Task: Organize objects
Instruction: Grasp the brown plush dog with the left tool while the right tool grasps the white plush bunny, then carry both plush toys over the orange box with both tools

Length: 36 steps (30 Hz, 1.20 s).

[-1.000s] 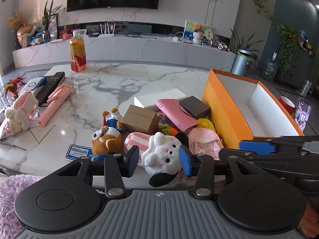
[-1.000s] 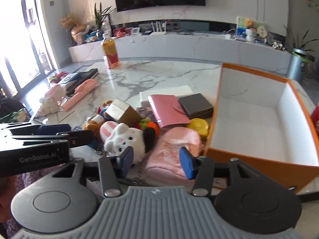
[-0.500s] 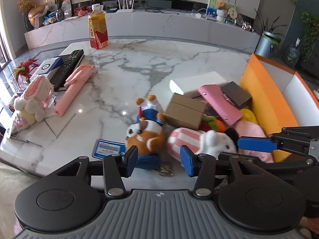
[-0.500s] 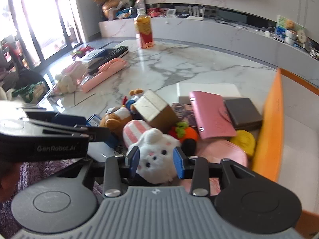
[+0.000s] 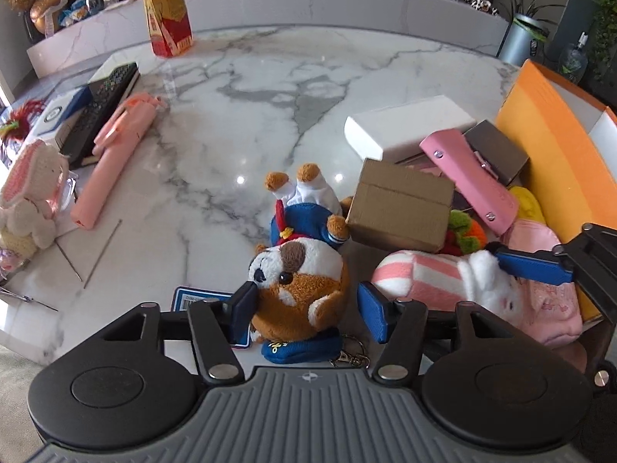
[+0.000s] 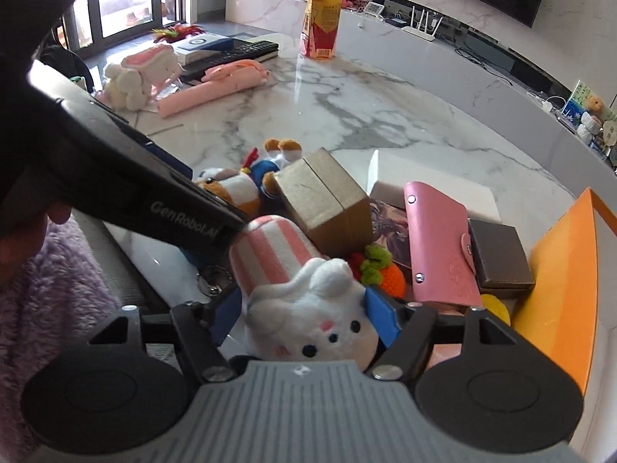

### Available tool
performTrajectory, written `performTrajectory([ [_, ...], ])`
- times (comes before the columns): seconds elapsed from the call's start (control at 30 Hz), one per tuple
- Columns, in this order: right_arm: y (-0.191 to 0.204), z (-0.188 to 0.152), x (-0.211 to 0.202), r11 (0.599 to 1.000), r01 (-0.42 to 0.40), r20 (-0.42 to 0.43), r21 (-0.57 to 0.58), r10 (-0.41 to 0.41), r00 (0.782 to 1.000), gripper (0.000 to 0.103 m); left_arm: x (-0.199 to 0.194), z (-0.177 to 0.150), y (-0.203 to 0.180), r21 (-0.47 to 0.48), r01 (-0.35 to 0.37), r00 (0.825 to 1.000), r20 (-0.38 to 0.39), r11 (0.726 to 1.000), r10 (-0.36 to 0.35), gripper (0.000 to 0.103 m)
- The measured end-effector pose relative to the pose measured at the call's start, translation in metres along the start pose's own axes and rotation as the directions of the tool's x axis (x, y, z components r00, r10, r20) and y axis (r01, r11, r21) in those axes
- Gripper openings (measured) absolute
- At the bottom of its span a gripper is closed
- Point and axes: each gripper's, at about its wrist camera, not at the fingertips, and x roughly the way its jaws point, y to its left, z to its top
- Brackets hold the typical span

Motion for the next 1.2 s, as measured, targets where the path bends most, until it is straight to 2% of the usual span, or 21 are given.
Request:
performTrajectory([
  [0.13, 0.0, -0.001, 0.005, 1.0, 0.007, 0.016, 0.007, -0.007, 1.0, 0.075, 0.01, 0.002, -0.006, 0.022, -0.055, 0.998, -0.019, 0.998, 0.055, 0.074],
  [0.3, 0.004, -0.003, 0.011, 1.0, 0.031, 0.027, -0.003, -0.03, 0.999, 0.078, 0.023, 0.004, 0.007, -0.073, -0.013, 0.998, -0.069, 0.997, 0.008, 0.07],
  [0.53, -0.003, -0.007, 0.001, 0.998, 0.021, 0.049, 0.059, -0.024, 0.999, 0.068, 0.013, 0.0, 0.01, -0.105, -0.037, 0.999, -0.038, 0.994, 0.033, 0.065],
  [0.67, -0.007, -0.008, -0.015, 0.992, -0.016, 0.071, 0.122, 0.007, 0.997, 0.066, -0.006, -0.005, 0.012, -0.133, -0.059, 0.998, 0.016, 0.989, 0.061, 0.064],
  [0.83, -0.018, -0.01, -0.043, 0.975, -0.062, 0.128, 0.213, 0.035, 0.991, 0.066, -0.031, -0.012, 0.022, -0.213, -0.044, 0.994, 0.088, 0.976, 0.064, 0.063],
  [0.97, -0.037, -0.012, -0.071, 0.945, -0.116, 0.194, 0.307, 0.057, 0.979, 0.066, -0.058, -0.017, 0.024, -0.264, 0.003, 0.987, 0.158, 0.965, 0.04, 0.063],
  [1.07, -0.051, -0.014, -0.098, 0.92, -0.138, 0.255, 0.366, 0.043, 0.966, 0.066, -0.084, -0.016, 0.012, -0.26, 0.043, 0.976, 0.215, 0.965, 0.015, 0.063],
  [1.2, -0.072, -0.017, -0.134, 0.892, -0.122, 0.321, 0.436, -0.027, 0.947, 0.066, -0.117, -0.008, -0.017, -0.198, 0.082, 0.954, 0.298, 0.977, -0.02, 0.063],
])
